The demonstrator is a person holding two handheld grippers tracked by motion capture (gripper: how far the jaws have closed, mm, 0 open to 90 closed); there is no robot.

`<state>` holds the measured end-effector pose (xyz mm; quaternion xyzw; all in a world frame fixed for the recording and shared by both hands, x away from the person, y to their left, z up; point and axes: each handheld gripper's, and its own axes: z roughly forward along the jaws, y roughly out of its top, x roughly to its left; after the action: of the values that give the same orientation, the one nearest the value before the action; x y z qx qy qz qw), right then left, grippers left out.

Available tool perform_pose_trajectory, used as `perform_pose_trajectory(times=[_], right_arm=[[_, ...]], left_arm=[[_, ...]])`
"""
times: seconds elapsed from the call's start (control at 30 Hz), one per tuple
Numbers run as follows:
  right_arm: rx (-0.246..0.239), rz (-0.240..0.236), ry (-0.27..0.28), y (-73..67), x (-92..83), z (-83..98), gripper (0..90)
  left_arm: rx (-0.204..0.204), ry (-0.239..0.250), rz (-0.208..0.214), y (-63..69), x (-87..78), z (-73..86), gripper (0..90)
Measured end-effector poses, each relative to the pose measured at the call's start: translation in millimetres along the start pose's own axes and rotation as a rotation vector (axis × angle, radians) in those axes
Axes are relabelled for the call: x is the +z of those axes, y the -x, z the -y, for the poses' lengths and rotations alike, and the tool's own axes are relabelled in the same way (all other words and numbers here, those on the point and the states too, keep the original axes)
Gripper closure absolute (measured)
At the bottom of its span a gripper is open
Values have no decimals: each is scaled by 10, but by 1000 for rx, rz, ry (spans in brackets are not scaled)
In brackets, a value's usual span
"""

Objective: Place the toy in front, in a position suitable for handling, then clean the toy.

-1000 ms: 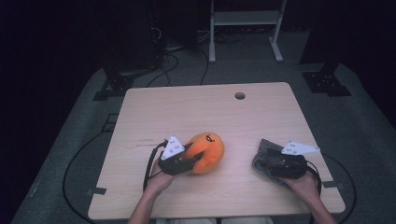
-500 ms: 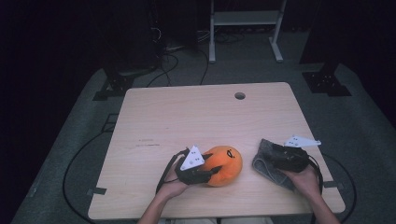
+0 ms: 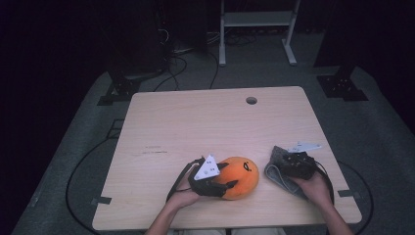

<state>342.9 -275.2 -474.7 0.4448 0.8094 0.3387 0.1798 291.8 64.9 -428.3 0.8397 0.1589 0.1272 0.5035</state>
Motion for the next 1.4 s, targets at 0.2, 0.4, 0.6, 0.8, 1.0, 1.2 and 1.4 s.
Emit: perform_pose_trajectory(times=[0.2, 0.4, 0.6, 0.8, 1.0, 1.2, 1.4], right_arm=[[-17, 3, -15, -41, -26, 0, 682], [-23, -14, -25, -33, -40, 0, 773], [-30, -19, -24, -20, -54, 8, 808], [-28, -60, -6, -10, -127, 20, 817], [-15, -156, 122, -81, -349, -18, 816], [-104, -296, 281, -399, -651, -100, 815], [-241, -459, 360, -831, -680, -258, 812]], left_arm=[[-67, 52, 4, 21, -178, -28, 162], [-47, 35, -22, 41, -289, -2, 148], [-43, -1, -24, 38, -262, 27, 127], [-32, -23, -30, 49, -244, 43, 123], [-1, -66, -59, 40, -182, 119, 179], [-11, -60, -103, 13, -143, 170, 283], [-52, -14, -126, -23, -43, 179, 275]])
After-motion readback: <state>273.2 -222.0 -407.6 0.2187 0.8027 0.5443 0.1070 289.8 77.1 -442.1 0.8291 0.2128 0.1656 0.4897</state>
